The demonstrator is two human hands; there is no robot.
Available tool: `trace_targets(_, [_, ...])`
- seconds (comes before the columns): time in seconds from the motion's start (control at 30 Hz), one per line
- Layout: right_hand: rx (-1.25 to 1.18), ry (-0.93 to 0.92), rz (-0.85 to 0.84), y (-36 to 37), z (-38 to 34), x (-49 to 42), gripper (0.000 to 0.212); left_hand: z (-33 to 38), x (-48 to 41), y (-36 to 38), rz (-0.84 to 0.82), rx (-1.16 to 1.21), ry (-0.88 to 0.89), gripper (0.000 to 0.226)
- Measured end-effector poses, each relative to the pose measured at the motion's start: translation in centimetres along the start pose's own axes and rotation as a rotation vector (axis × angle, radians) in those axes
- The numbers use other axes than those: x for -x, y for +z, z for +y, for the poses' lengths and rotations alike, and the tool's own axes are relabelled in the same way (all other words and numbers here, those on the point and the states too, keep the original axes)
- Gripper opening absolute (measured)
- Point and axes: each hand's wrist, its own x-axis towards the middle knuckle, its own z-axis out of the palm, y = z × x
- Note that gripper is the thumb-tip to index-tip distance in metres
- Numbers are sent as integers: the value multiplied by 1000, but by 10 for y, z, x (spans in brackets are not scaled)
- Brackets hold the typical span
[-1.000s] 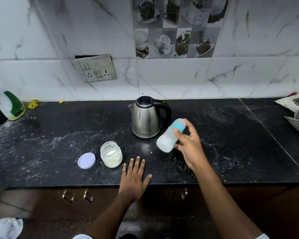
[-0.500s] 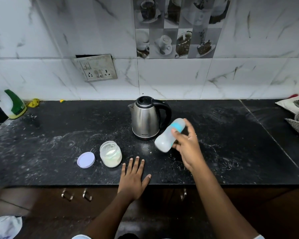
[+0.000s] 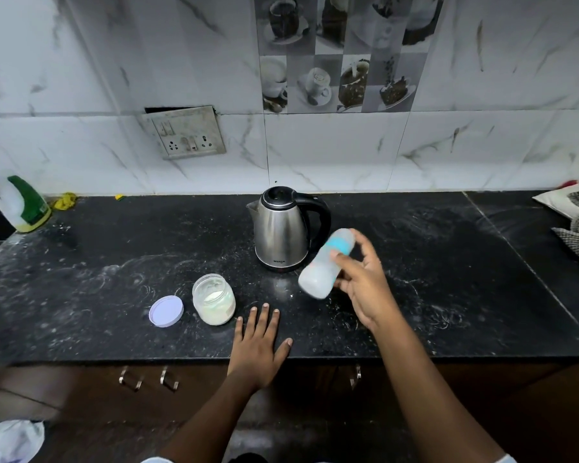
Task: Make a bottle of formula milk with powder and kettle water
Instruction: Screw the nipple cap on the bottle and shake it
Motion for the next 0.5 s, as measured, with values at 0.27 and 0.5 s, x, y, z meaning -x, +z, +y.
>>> trace_targets(0.27, [-36, -45, 28, 3, -3, 1, 62, 1, -1, 2, -2, -13, 5, 76])
trace_targets(0.5, [-26, -59, 29, 5, -2, 5, 60, 0, -1, 3, 9, -24, -3, 76])
